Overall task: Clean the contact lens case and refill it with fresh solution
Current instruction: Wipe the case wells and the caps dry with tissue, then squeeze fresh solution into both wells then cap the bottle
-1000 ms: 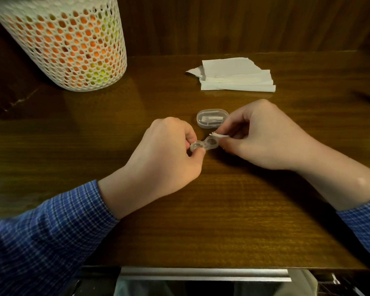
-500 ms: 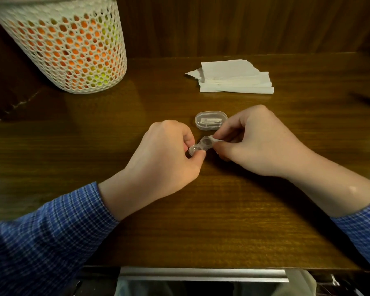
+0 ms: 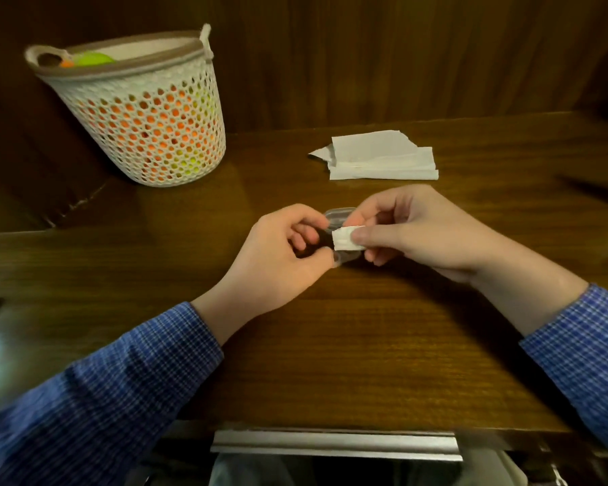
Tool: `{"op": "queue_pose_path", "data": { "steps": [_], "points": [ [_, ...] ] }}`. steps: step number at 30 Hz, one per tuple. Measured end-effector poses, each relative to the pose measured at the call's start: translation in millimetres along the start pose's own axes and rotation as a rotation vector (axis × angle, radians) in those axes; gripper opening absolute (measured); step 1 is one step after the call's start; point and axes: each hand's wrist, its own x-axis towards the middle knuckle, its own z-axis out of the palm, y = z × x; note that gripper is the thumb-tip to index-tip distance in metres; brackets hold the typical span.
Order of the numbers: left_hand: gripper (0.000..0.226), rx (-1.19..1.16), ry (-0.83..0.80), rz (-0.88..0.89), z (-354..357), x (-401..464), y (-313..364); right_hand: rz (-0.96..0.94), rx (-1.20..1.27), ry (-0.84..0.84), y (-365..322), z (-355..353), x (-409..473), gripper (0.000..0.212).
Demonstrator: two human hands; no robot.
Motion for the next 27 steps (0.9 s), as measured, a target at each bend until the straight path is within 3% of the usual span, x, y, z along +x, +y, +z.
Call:
{"op": "queue_pose_path", "data": {
  "steps": [3,9,15,18,22,27],
  "points": [
    [0.022,-0.224,-0.036,-0.032,-9,-9,6,-0.063,0.041,-0.030,-1,3,-3,0.018],
    [0.012,-0.265,0.059,-0.107,-32,-43,6,-0.164,0.027,-0.078,-12,42,-5,0.009],
    [0.007,-0.366,0.117,-0.510,-57,-60,-3,-0.294,-0.283,0.033,-25,90,-7,0.015],
    [0.005,-0.470,0.274,-0.590,-72,-48,-10,-0.269,-0.283,0.079,-28,97,-8,0.027],
    [0.009,-0.342,0.429,-0.603,-90,-9,-23,-0.210,-0.276,0.122,-22,78,-17,0.020],
    [0.017,-0.013,0.393,-0.557,-73,13,-29,-0.160,-0.344,0.205,-6,32,-50,0.018]
  ]
}}
